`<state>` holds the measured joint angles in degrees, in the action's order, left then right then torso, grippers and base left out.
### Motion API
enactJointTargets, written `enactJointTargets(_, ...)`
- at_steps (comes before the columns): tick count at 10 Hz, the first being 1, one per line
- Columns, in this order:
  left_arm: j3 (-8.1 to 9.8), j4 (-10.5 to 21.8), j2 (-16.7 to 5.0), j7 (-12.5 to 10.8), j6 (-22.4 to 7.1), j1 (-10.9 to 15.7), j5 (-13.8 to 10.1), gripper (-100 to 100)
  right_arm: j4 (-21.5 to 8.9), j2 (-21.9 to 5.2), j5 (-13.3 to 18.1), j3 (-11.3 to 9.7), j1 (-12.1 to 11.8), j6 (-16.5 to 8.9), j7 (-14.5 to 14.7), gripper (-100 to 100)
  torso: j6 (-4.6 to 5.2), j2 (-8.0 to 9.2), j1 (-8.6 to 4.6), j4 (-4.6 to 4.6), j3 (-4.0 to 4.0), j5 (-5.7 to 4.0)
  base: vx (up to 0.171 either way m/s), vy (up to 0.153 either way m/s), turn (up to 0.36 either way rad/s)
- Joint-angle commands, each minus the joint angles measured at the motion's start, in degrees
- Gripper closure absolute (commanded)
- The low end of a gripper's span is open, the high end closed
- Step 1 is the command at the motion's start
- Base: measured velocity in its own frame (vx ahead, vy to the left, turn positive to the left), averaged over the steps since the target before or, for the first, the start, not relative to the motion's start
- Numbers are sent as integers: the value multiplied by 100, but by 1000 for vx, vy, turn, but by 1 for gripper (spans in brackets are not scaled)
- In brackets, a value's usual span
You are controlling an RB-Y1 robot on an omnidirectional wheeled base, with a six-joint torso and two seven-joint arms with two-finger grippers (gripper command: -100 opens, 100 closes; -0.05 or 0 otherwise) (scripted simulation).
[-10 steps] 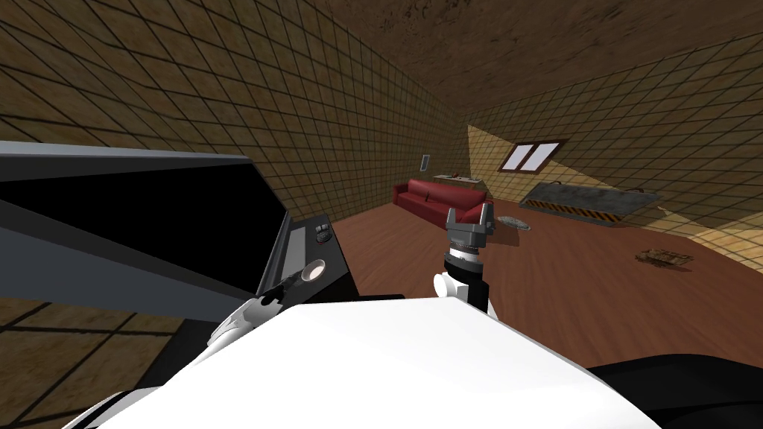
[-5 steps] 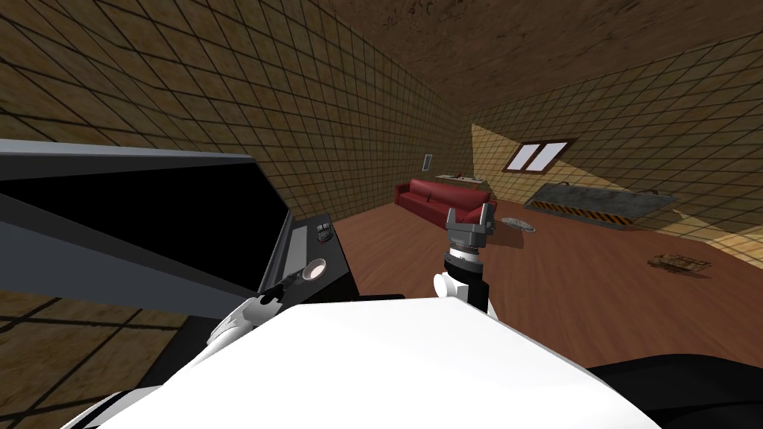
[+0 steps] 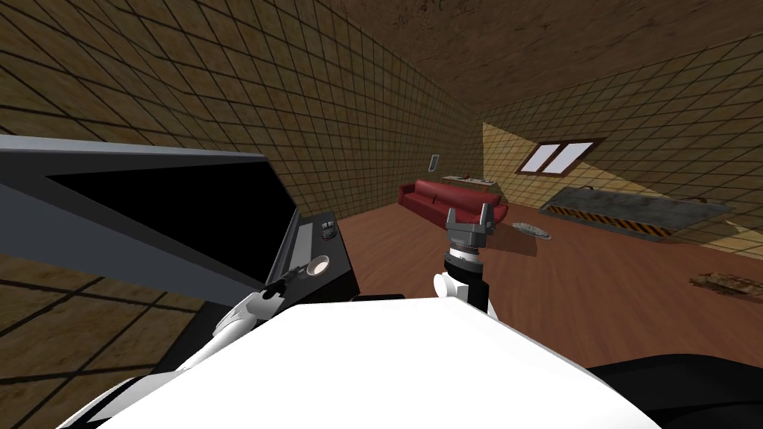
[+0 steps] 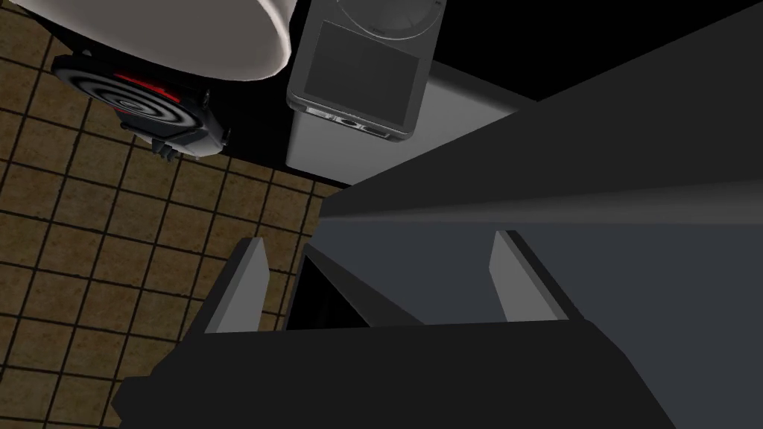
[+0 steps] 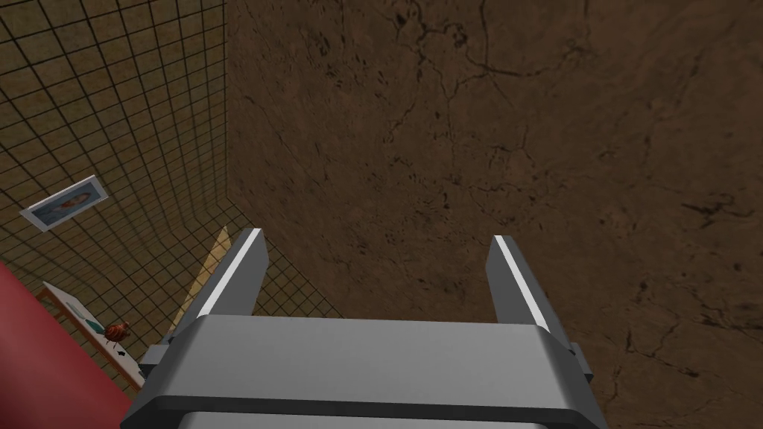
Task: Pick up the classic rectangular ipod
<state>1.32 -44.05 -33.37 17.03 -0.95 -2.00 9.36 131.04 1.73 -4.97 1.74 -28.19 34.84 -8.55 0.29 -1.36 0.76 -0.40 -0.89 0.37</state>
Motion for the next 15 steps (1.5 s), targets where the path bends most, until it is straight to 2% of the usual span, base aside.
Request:
enactJointTargets(1,81,-75,-31,0,109,97,14,-100,0,0,0,0,0,0,0,0,0,0,0,0,0,0,-4,-86,258)
enactJointTargets(2,81,-75,-31,0,109,97,14,-100,0,0,0,0,0,0,0,0,-14,15,-21,4,10,-22,-3,-56,105)
enactJointTargets(8,221,41,-89,34,503,598,31,-100,0,0,0,0,0,0,0,0,-97,112,-55,34,72,-118,-11,-54,192)
enactJointTargets(9,52,23,-80,23,339,434,-55,-100,0,0,0,0,1,0,0,0,-110,134,-63,40,87,-132,-11,-28,-198)
enactJointTargets(15,-204,-90,-41,-42,-235,-212,-99,-100,0,-2,0,0,1,0,0,0,-109,143,-15,43,93,-123,12,77,-300)
